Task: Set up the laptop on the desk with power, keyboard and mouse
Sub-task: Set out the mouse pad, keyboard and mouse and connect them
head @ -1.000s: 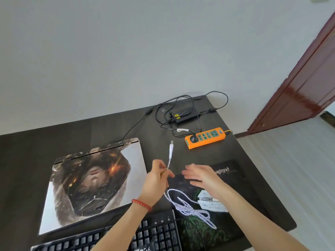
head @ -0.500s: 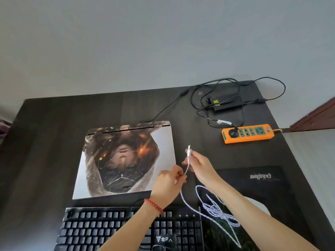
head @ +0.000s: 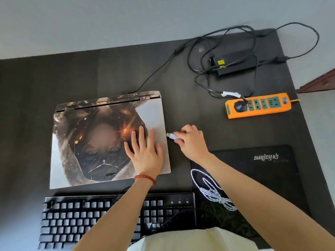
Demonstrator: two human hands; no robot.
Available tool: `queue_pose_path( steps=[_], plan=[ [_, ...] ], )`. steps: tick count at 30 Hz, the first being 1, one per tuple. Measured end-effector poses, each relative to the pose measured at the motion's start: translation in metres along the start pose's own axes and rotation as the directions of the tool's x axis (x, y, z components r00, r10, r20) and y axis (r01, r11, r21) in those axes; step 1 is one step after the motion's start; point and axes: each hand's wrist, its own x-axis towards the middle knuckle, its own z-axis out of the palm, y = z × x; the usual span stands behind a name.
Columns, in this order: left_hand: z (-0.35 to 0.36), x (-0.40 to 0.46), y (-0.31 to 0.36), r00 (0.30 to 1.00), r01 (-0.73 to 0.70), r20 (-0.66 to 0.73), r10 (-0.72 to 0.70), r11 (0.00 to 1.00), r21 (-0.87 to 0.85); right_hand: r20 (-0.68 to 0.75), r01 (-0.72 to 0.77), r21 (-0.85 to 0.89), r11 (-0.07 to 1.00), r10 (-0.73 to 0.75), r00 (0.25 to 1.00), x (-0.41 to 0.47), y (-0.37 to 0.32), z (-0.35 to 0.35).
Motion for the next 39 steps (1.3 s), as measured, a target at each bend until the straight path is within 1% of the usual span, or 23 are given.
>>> queue_pose_path(
  steps=[4, 11, 16, 18, 22, 26, 28, 31, 34, 37, 39],
  plan=[
    [0.005, 0.001, 0.001, 0.999, 0.001, -0.041, 0.001, 0.999, 0.032, -0.042, 0.055, -0.047, 0.997, -0.057, 0.998, 0.004, 0.003, 0.004],
    [0.009, 0.001, 0.0, 0.998, -0.008, -0.064, 0.012, 0.998, 0.065, -0.037, 0.182, -0.049, 0.982, -0.184, 0.982, 0.011, 0.007, 0.001],
    [0.01, 0.001, 0.002, 0.998, 0.0, -0.062, 0.004, 0.998, 0.066, 0.011, 0.272, -0.109, 0.956, -0.272, 0.962, 0.019, 0.007, -0.001],
    [0.011, 0.001, 0.002, 0.998, -0.006, -0.063, 0.01, 0.997, 0.075, 0.029, 0.281, -0.134, 0.95, -0.28, 0.96, 0.021, 0.005, 0.0],
    [0.011, 0.001, 0.002, 0.998, -0.001, -0.065, 0.006, 0.997, 0.074, 0.027, 0.256, -0.129, 0.958, -0.255, 0.967, 0.02, 0.005, 0.004],
    [0.011, 0.001, 0.002, 0.998, -0.002, -0.069, 0.006, 0.998, 0.058, 0.05, 0.237, -0.074, 0.969, -0.234, 0.971, 0.017, 0.004, 0.004],
    [0.012, 0.001, 0.001, 0.997, -0.004, -0.079, 0.007, 0.999, 0.045, 0.039, 0.18, -0.044, 0.983, -0.178, 0.983, 0.013, 0.005, 0.005],
    [0.012, 0.001, 0.001, 0.996, -0.003, -0.084, 0.005, 1.0, 0.022, -0.049, 0.071, -0.002, 0.997, -0.071, 0.996, 0.004, 0.01, 0.003],
    [0.013, 0.001, 0.0, 0.997, -0.006, -0.082, 0.007, 1.0, 0.012, -0.108, 0.029, 0.115, 0.993, -0.016, 0.994, -0.009, 0.016, -0.006],
    [0.015, 0.002, -0.003, 0.997, -0.005, -0.079, 0.006, 1.0, 0.007, -0.177, -0.041, 0.253, 0.967, 0.088, 0.98, -0.042, 0.03, -0.017],
    [0.016, 0.001, -0.003, 0.997, -0.013, -0.081, 0.012, 1.0, -0.007, -0.223, -0.088, 0.265, 0.96, 0.15, 0.963, -0.079, 0.044, -0.023]
  ],
)
